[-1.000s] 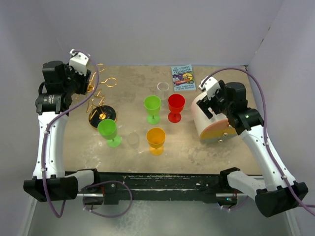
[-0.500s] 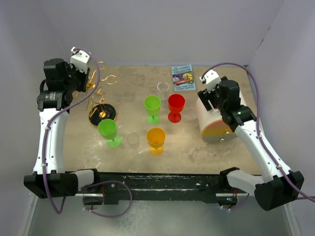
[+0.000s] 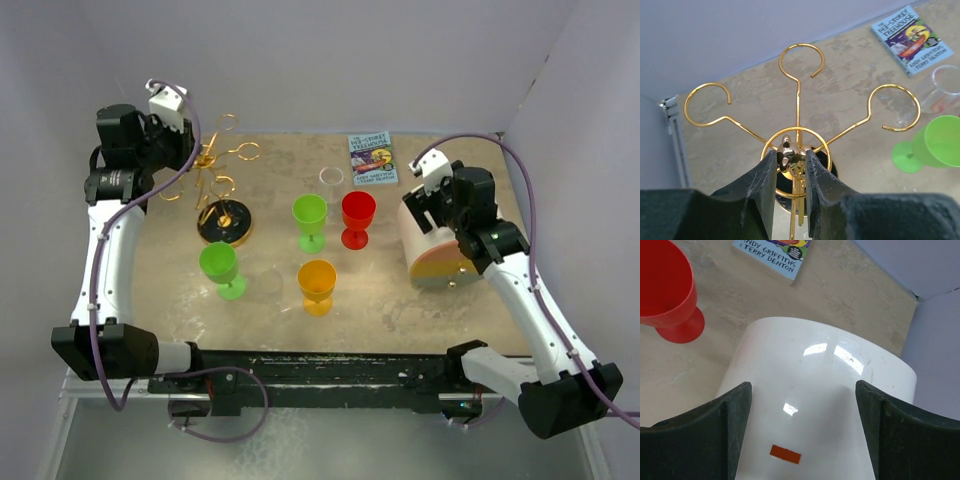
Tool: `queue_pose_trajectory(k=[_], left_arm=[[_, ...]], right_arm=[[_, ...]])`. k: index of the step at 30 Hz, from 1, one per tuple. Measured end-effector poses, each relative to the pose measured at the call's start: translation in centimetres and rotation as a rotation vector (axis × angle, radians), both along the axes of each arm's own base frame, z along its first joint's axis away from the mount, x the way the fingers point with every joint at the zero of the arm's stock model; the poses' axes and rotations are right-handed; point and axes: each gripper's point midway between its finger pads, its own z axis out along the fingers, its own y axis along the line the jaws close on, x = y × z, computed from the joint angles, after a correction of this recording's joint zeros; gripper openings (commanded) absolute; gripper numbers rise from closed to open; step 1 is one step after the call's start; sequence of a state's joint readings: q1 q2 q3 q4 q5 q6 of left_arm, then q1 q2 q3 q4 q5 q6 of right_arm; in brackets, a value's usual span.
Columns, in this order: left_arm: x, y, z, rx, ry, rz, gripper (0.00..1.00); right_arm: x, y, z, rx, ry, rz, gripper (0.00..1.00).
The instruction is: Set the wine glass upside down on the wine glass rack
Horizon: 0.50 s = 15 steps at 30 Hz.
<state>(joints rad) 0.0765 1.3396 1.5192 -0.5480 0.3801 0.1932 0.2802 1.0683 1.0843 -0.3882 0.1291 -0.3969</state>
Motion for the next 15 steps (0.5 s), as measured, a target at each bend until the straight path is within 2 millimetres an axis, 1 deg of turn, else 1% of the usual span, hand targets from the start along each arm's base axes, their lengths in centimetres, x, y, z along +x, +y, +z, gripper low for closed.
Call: queue_pose_trajectory(k=[2,5,7,8,9,11,13,15], left_arm=[[0.2,-0.9,-0.1,-0.037,0.007,-0.024,0.00],[0.5,-2.0,0.2,-0.073,-0.002,-0.057,0.00],[0.6,-2.5,0.4,-0.077,-0.010,-0.069,0.00],[0.6,-3.1,0.4,-0.083,-0.009,-0.083,0.00],[0.7,-3.5,0.9,-0.076,-0.032,-0.098,0.00],[0.5,-4.4,0.9,-0.076,-0.030,-0.124,0.00],[0.4,-5.3,1.1,-0.078,-0.036,-0.148,0.00],[0.3,-5.7,1.2,-0.081,-0.037,-0.162,0.00]], right_arm=[[-0.3,0.5,-0.1,0.003,0.016,0.033,0.87],[-0.6,1.4,0.5,0.009,0.022,0.096,0.88],[-0.7,2.3,1.5,0.024,0.018,0.154,0.88],[-0.9,2.8,1.9,0.033,0.015,0.183,0.88],[-1.0,3.3,2.4,0.041,0.015,0.213,0.88],[-1.2,4.4,3.3,0.061,0.014,0.277,0.88],[-1.4,5.6,3.9,0.085,0.026,0.344,0.87],[-1.6,6.5,3.9,0.104,0.043,0.395,0.87]])
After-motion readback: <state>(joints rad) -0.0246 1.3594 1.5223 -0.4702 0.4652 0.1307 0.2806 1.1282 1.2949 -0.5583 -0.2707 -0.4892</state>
